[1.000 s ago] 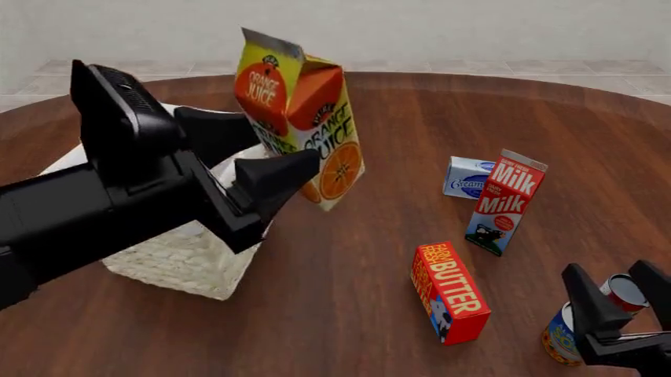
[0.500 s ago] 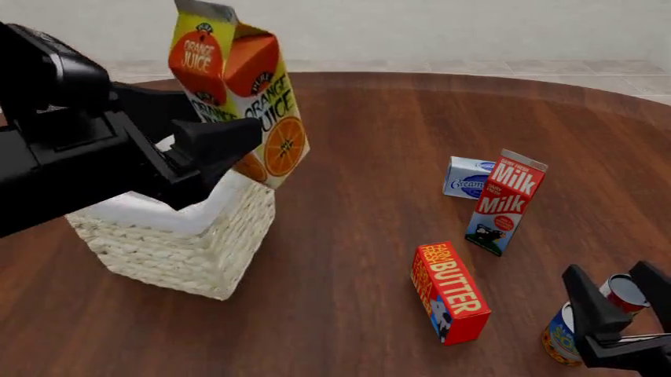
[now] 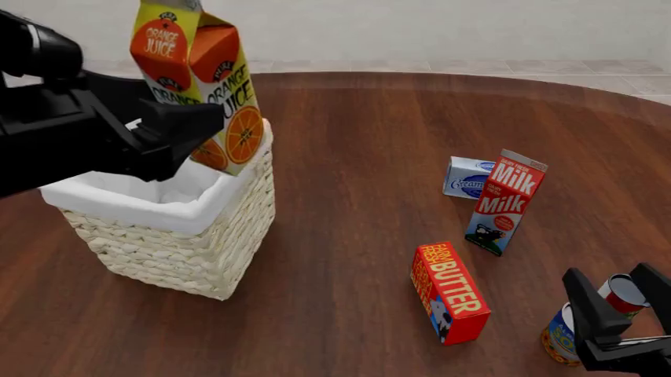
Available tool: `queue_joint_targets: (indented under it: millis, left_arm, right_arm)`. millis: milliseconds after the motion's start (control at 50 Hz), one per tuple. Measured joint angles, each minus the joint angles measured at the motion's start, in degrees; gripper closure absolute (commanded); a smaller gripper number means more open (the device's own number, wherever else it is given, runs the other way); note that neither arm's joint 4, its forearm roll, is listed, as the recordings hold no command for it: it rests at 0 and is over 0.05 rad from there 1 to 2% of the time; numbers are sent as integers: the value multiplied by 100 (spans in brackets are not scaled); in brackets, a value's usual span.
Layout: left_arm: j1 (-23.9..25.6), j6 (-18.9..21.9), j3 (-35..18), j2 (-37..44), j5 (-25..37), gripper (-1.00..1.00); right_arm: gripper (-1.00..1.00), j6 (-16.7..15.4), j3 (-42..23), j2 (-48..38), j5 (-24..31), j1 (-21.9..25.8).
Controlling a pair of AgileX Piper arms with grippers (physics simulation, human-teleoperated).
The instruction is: Pick up the orange juice, and put it in the basket.
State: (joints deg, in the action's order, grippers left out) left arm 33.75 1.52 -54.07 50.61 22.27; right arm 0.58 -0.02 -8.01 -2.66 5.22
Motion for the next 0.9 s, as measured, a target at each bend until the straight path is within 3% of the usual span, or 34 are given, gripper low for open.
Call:
queue_joint_targets:
  millis: [420,900]
  left_arm:
    - [-781,491,-275,238,426,100]
    - [-1616,490,-364,936,241,100]
  right_arm:
    - [-100,-35,0,-38,3,22]
    - [-100,-71,1,-169,-64,74]
